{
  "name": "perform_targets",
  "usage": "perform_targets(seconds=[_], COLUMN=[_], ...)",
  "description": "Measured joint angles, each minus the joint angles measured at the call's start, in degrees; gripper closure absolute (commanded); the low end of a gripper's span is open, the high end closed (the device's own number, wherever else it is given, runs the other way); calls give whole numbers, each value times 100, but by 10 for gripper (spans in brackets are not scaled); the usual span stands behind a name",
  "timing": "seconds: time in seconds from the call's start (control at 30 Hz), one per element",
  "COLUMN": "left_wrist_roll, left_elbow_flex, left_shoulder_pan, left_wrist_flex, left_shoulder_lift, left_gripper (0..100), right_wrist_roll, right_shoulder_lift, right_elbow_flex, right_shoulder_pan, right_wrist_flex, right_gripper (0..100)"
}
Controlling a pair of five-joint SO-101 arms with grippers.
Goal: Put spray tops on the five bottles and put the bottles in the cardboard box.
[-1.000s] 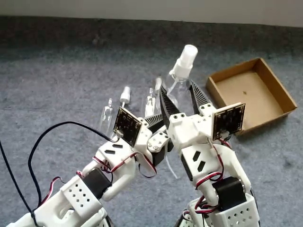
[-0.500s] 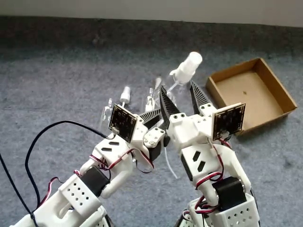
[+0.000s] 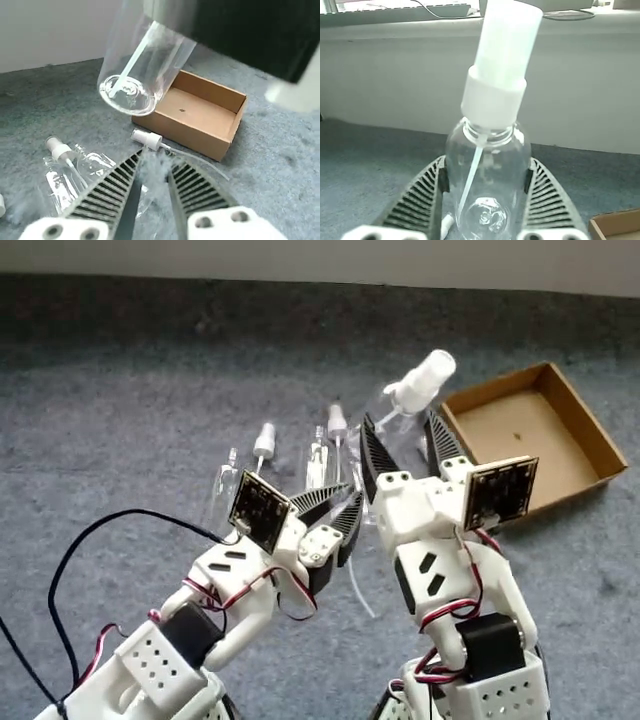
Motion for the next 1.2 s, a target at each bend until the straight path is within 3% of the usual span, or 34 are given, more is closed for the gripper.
perform_targets(seconds=[0.2, 0.5, 0.67, 0.83, 1.2], left_wrist_roll=[-229, -264, -264, -264, -281], left_elbow_flex=[0, 0, 62, 659, 1618], left_shoulder_pan=[-88, -1284, -1609, -1802, -1881], left_wrist_flex=[1503, 3112, 4000, 4105, 2875], left_shoulder_lift=[-958, -2145, -2866, -3147, -3165], left_gripper=[994, 994, 994, 994, 994], right_wrist_roll=[0, 0, 35, 35, 35], right_shoulder_lift=[325, 2242, 3341, 4457, 6611], right_elbow_flex=[-18, -1196, -1802, -2057, -2444], right_shoulder_pan=[721, 1881, 2514, 3059, 3429], right_wrist_flex=[26, 141, 141, -721, -2330], right_gripper=[925, 925, 925, 925, 925])
